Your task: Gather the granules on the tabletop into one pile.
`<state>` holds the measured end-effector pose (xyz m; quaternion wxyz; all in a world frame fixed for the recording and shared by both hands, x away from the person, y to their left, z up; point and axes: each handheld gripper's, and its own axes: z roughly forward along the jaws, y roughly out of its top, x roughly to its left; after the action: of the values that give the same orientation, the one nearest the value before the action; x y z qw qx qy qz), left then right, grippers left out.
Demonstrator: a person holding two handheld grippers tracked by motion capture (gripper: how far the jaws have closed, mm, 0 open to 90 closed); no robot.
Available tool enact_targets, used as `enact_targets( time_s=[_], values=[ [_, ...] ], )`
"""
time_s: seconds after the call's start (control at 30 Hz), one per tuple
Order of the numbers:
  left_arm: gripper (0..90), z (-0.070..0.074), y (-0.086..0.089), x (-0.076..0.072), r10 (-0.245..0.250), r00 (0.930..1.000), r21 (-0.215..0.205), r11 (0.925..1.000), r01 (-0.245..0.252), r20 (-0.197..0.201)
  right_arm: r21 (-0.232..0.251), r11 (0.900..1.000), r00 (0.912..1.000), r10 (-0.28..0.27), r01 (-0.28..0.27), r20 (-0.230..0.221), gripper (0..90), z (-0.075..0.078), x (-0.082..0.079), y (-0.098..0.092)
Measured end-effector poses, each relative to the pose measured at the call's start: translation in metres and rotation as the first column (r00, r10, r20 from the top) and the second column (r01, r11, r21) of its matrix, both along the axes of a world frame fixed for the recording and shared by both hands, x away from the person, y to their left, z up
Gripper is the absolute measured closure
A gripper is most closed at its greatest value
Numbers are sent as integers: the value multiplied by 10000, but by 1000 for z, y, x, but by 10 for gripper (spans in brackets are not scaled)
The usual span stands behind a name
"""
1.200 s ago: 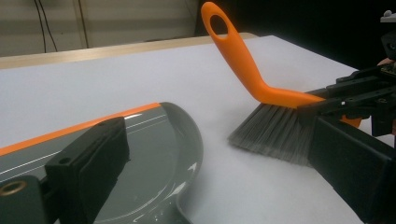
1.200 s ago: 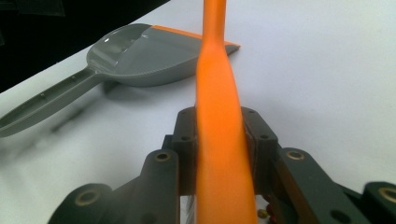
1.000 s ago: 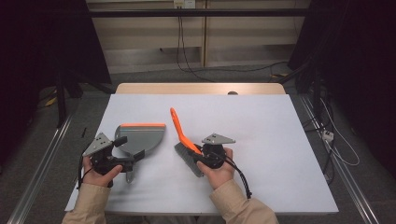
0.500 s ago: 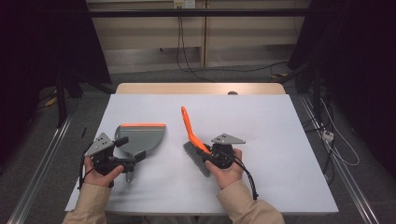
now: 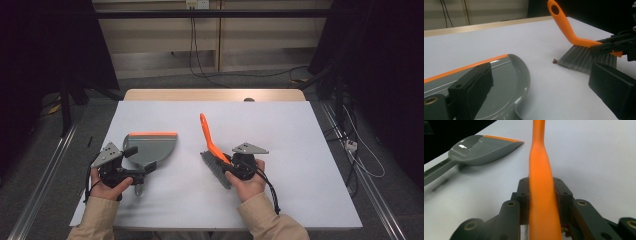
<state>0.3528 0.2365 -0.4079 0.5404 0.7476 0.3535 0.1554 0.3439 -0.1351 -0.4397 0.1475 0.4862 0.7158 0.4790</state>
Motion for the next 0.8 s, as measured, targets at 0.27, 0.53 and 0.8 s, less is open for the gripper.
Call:
enact_targets(
  time_s=[0.27, 0.53, 0.8],
  values=[
    [53, -1, -1, 1, 6, 10000, 6, 10000, -5, -21, 516, 9985, 9998, 188, -187, -7, 711, 6, 5, 1],
    [54, -1, -1, 3, 30, 10000, -31, 10000, -30, -74, 525, 9979, 9986, 364, -384, 391, 711, 19, 28, 19],
    [53, -2, -1, 4, 43, 9999, -6, 10000, -43, -111, 265, 9981, 9984, 565, -564, -31, 711, 9, 56, 47]
  ],
)
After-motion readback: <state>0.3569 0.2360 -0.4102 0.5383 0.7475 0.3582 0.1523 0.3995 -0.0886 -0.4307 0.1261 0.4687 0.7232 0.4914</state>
